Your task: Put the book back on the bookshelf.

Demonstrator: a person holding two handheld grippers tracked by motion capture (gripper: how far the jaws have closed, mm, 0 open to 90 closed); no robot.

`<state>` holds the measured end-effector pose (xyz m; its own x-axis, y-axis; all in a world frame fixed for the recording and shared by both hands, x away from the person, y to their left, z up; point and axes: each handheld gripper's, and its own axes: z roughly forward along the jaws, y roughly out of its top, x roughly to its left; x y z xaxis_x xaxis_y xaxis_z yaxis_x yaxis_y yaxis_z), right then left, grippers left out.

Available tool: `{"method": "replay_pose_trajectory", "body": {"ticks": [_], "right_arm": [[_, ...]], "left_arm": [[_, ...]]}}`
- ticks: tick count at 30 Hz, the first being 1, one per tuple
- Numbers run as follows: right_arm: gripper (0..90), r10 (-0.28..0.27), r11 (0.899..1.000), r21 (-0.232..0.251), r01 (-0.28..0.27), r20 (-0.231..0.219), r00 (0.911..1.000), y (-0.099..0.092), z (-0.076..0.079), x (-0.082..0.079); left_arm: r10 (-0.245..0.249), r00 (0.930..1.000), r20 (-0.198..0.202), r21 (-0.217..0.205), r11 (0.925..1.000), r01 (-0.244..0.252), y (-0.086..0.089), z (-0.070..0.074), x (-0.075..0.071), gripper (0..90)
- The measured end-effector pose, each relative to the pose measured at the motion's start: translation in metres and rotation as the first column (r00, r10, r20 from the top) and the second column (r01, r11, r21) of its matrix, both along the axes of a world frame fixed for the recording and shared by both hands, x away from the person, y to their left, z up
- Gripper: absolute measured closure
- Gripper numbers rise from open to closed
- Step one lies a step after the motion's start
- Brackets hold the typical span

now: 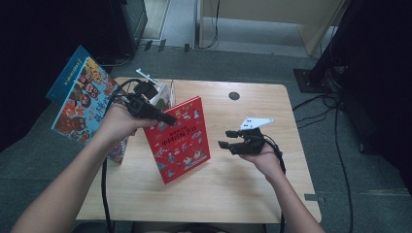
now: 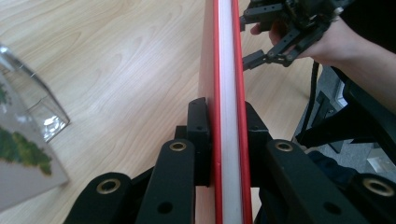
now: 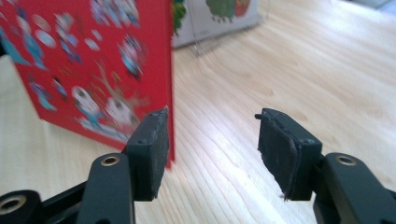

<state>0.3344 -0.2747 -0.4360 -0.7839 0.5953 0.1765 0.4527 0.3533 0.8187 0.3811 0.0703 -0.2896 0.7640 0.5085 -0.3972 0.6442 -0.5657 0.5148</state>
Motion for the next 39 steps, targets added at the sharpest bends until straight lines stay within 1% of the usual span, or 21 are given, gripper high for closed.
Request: {"method": "replay_pose_trajectory", "body": {"ticks": [1, 3, 6, 8, 11, 13, 17, 18, 19, 20, 22, 25, 27, 28, 29, 30, 32, 33, 34, 37, 39], "right_arm": [[42.4, -0.008, 1.000, -0.004, 0.008, -0.001, 1.0000, 0.000, -0.004, 0.000], [42.3, -0.025, 1.000, 0.004, 0.025, -0.006, 0.9997, 0.000, -0.011, 0.000], [42.4, -0.047, 0.999, -0.020, 0.046, -0.035, 0.9983, 0.001, -0.019, 0.000], [42.4, -0.054, 0.998, -0.014, 0.054, -0.020, 0.9983, 0.002, -0.027, -0.002], [42.3, -0.062, 0.996, -0.062, 0.062, -0.007, 0.9980, 0.005, -0.037, -0.004], [42.4, -0.066, 0.995, -0.077, 0.066, 0.003, 0.9978, 0.006, -0.042, -0.006], [43.5, -0.097, 0.992, -0.079, 0.094, -0.040, 0.9944, 0.008, -0.050, -0.003], [43.5, -0.097, 0.992, -0.079, 0.094, -0.040, 0.9944, 0.008, -0.050, -0.003], [43.0, -0.106, 0.991, -0.084, 0.102, -0.042, 0.9935, 0.009, -0.055, -0.002], [42.8, -0.107, 0.991, -0.087, 0.104, -0.039, 0.9934, 0.009, -0.056, -0.002], [42.7, -0.110, 0.990, -0.097, 0.106, -0.040, 0.9931, 0.010, -0.059, -0.002], [42.7, -0.122, 0.987, -0.104, 0.120, -0.013, 0.9924, 0.011, -0.064, -0.005], [42.7, -0.128, 0.985, -0.116, 0.126, -0.010, 0.9917, 0.011, -0.067, -0.005], [42.7, -0.129, 0.985, -0.115, 0.127, -0.006, 0.9916, 0.010, -0.069, -0.004], [42.7, -0.135, 0.984, -0.118, 0.133, -0.015, 0.9907, 0.010, -0.071, -0.004], [42.7, -0.138, 0.983, -0.122, 0.134, -0.021, 0.9903, 0.010, -0.072, -0.004], [42.7, -0.142, 0.981, -0.137, 0.139, -0.017, 0.9897, 0.010, -0.073, -0.003], [42.7, -0.148, 0.979, -0.145, 0.144, -0.015, 0.9889, 0.010, -0.074, -0.003], [42.7, -0.146, 0.979, -0.148, 0.143, -0.013, 0.9892, 0.010, -0.074, -0.003], [42.7, -0.146, 0.977, -0.158, 0.141, -0.019, 0.9891, 0.012, -0.078, -0.003], [42.7, -0.137, 0.977, -0.169, 0.132, -0.022, 0.9903, 0.013, -0.081, -0.002]], "left_arm": [[0.006, 1.0000, 0.004, -0.002, 1.0000, -0.006, 0.003, 0.001, -0.001, 80.1], [0.014, 0.9998, 0.014, -0.007, 0.9999, -0.014, 0.010, 0.002, -0.002, 80.0], [0.034, 0.9993, 0.012, -0.021, 0.9992, -0.034, 0.021, 0.004, -0.003, 80.0], [0.051, 0.9986, 0.015, -0.029, 0.9983, -0.051, 0.029, 0.007, -0.003, 80.0], [0.077, 0.9968, 0.021, -0.031, 0.9966, -0.077, 0.038, 0.009, -0.004, 80.0], [0.096, 0.9951, 0.021, -0.026, 0.9951, -0.096, 0.045, 0.010, -0.005, 79.9], [0.125, 0.9920, 0.022, -0.024, 0.9920, -0.124, 0.057, 0.011, -0.008, 79.9], [0.125, 0.9920, 0.022, -0.024, 0.9920, -0.124, 0.057, 0.011, -0.008, 79.9], [0.145, 0.9892, 0.024, -0.024, 0.9893, -0.144, 0.064, 0.012, -0.009, 79.9], [0.158, 0.9871, 0.025, -0.024, 0.9872, -0.157, 0.068, 0.013, -0.010, 79.9], [0.174, 0.9845, 0.025, -0.019, 0.9847, -0.173, 0.074, 0.013, -0.011, 79.9], [0.197, 0.9801, 0.027, -0.019, 0.9804, -0.196, 0.083, 0.014, -0.013, 80.0], [0.205, 0.9783, 0.031, -0.019, 0.9787, -0.205, 0.090, 0.015, -0.015, 79.9], [0.215, 0.9761, 0.032, -0.021, 0.9766, -0.214, 0.094, 0.015, -0.016, 79.9], [0.219, 0.9750, 0.034, -0.021, 0.9756, -0.219, 0.097, 0.015, -0.017, 79.9], [0.230, 0.9724, 0.038, -0.024, 0.9731, -0.229, 0.101, 0.015, -0.018, 79.9], [0.252, 0.9667, 0.042, -0.029, 0.9675, -0.251, 0.109, 0.016, -0.020, 79.9], [0.257, 0.9655, 0.043, -0.030, 0.9663, -0.256, 0.111, 0.017, -0.021, 79.9], [0.260, 0.9647, 0.043, -0.027, 0.9656, -0.259, 0.114, 0.017, -0.022, 79.9], [0.282, 0.9589, 0.035, -0.025, 0.9595, -0.281, 0.124, 0.018, -0.024, 79.9], [0.295, 0.9545, 0.042, -0.022, 0.9554, -0.295, 0.130, 0.018, -0.026, 79.9]]}}
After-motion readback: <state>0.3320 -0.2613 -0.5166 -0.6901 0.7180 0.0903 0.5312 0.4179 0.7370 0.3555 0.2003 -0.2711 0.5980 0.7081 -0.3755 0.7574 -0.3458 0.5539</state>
